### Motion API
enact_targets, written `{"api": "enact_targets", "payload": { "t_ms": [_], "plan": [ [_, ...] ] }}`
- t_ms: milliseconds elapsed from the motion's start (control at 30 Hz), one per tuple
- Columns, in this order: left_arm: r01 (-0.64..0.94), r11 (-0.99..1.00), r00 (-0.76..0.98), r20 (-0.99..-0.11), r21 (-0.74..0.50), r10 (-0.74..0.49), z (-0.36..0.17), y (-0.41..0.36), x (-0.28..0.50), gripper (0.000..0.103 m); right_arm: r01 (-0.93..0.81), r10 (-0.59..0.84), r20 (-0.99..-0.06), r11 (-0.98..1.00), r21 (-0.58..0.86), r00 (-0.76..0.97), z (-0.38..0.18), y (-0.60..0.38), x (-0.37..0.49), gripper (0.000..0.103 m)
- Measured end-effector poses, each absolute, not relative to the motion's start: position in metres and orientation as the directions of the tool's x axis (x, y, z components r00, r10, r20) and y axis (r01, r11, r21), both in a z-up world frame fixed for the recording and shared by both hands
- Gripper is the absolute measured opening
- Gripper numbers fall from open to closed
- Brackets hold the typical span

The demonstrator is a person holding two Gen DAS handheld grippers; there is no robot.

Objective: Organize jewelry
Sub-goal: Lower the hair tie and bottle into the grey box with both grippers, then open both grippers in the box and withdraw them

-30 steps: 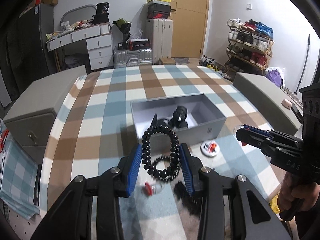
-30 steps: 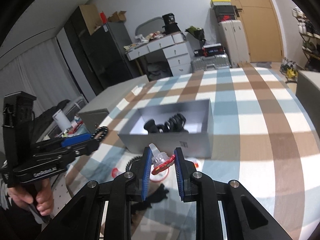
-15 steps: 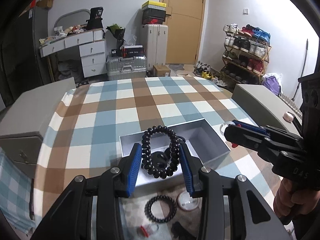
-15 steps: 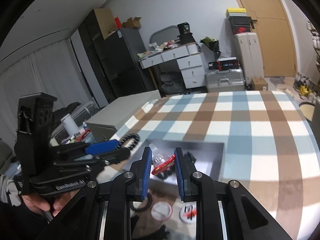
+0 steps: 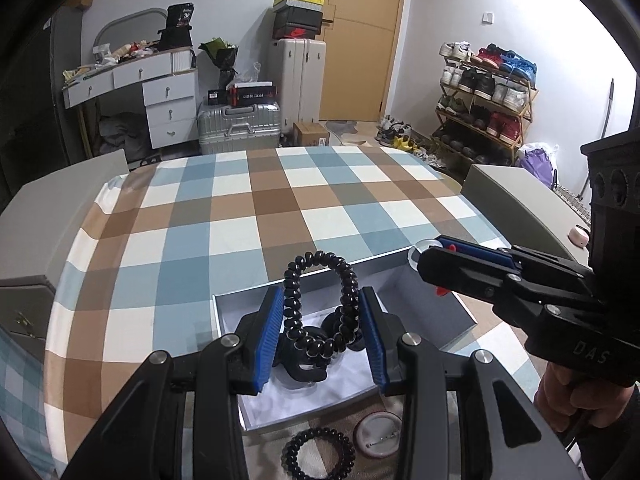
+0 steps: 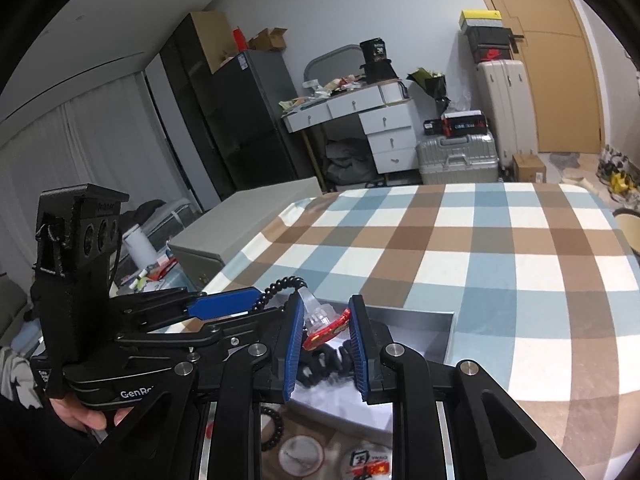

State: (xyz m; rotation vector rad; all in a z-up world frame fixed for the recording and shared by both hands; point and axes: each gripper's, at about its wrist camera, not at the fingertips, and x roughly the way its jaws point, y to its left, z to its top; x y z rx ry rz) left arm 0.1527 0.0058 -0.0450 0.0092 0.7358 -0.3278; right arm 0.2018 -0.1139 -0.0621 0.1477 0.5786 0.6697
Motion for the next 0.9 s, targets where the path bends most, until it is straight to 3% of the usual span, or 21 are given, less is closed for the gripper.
{"api": "enact_targets", "payload": {
  "t_ms": [400, 500, 567, 633, 700, 800, 900],
  "plan": [
    [0.312, 0.939, 0.647, -0.692, -0.144, -0.321, -0.063, 0.0, 0.164, 0.034, -0.482, 0.589, -0.53, 0.807, 0.341, 0.611, -0.085, -0.115, 0.225, 0.023],
    [0.301, 0.941, 0.65, -0.688, -0.156, -0.322, -0.063, 0.001, 0.164, 0.04, -0.468, 0.584, -0.539, 0.811, 0.352, 0.607, -0.09, -0.116, 0.229, 0.024],
    [0.295, 0.942, 0.635, -0.703, -0.163, -0.32, -0.064, 0.001, 0.166, 0.05, -0.456, 0.585, -0.54, 0.811, 0.366, 0.605, -0.092, -0.117, 0.231, 0.027],
    [0.285, 0.944, 0.638, -0.703, -0.164, -0.315, -0.064, 0.002, 0.165, 0.059, -0.442, 0.587, -0.538, 0.81, 0.386, 0.605, -0.093, -0.121, 0.233, 0.047],
    [0.274, 0.947, 0.642, -0.702, -0.167, -0.309, -0.062, 0.005, 0.163, 0.069, -0.429, 0.594, -0.521, 0.804, 0.412, 0.613, -0.092, -0.127, 0.231, 0.06],
    [0.269, 0.947, 0.649, -0.693, -0.177, -0.314, -0.058, 0.009, 0.159, 0.071, -0.432, 0.61, -0.48, 0.79, 0.435, 0.631, -0.085, -0.135, 0.224, 0.071],
    [0.256, 0.952, 0.659, -0.691, -0.166, -0.298, -0.054, 0.012, 0.154, 0.071, -0.438, 0.607, -0.454, 0.791, 0.428, 0.652, -0.076, -0.139, 0.216, 0.075]
  ]
}}
